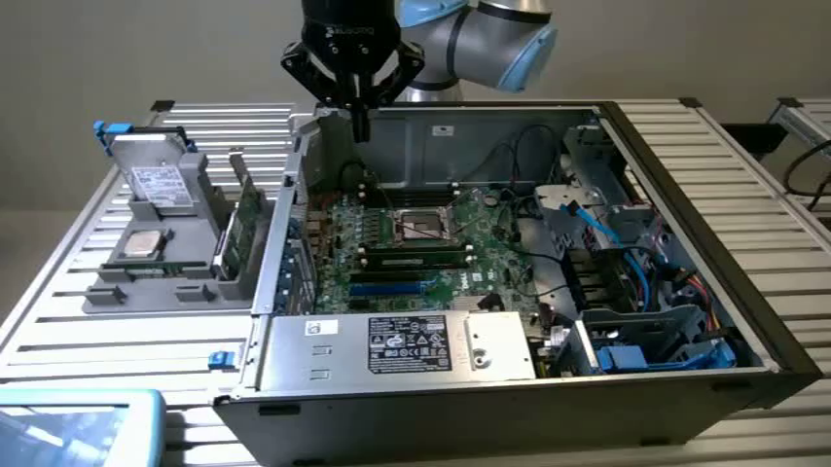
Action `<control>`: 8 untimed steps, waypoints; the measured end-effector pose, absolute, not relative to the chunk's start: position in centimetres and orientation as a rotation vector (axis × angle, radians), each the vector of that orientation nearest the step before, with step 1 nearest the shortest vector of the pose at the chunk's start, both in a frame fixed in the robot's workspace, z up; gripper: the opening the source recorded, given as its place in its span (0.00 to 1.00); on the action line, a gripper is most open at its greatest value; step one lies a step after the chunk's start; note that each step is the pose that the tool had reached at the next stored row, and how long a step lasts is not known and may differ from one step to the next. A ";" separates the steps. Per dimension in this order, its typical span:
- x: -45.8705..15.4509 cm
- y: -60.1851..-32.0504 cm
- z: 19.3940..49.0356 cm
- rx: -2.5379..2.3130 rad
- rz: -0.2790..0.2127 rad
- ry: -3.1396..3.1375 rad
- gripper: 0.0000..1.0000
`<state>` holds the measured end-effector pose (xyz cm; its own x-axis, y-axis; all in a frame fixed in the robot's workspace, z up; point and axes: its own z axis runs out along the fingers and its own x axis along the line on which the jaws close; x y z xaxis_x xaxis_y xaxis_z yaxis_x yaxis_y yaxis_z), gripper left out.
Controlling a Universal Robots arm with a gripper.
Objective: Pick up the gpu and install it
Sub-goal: 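Reach for the gpu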
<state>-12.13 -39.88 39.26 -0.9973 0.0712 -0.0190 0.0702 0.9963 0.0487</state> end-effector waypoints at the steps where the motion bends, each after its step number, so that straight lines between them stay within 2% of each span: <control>1: -12.1 -39.9 39.3 0.110 0.075 3.118 0.12; 8: -12.1 -39.9 39.3 0.110 0.075 3.118 0.12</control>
<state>-12.14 -39.88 39.26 -0.9973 0.0712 -0.0190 0.0702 0.9963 0.0487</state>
